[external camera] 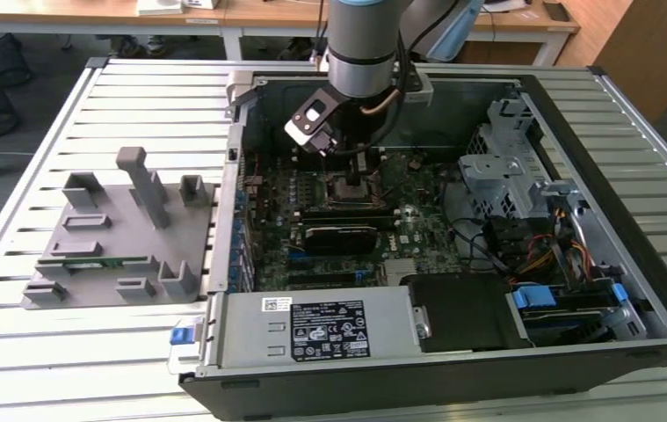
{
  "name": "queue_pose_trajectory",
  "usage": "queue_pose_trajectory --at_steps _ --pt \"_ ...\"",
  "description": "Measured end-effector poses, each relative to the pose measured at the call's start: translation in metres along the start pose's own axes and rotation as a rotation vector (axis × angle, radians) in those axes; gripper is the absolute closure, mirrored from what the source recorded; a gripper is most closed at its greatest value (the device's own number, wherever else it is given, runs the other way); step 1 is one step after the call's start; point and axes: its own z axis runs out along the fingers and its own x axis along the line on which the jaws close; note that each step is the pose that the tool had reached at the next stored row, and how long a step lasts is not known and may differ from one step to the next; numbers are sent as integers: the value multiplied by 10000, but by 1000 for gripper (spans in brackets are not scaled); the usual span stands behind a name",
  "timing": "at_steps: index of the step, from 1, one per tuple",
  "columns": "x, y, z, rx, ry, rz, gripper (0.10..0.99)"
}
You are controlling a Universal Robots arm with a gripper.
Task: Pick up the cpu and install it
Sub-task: 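Place the cpu into insertion slot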
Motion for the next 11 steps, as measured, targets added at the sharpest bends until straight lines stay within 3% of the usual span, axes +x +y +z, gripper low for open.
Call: queue_pose_trajectory --at_steps 4,11 --pt "0 1 -29 0 0 0 980" --pt "0 5 -102 0 0 0 980"
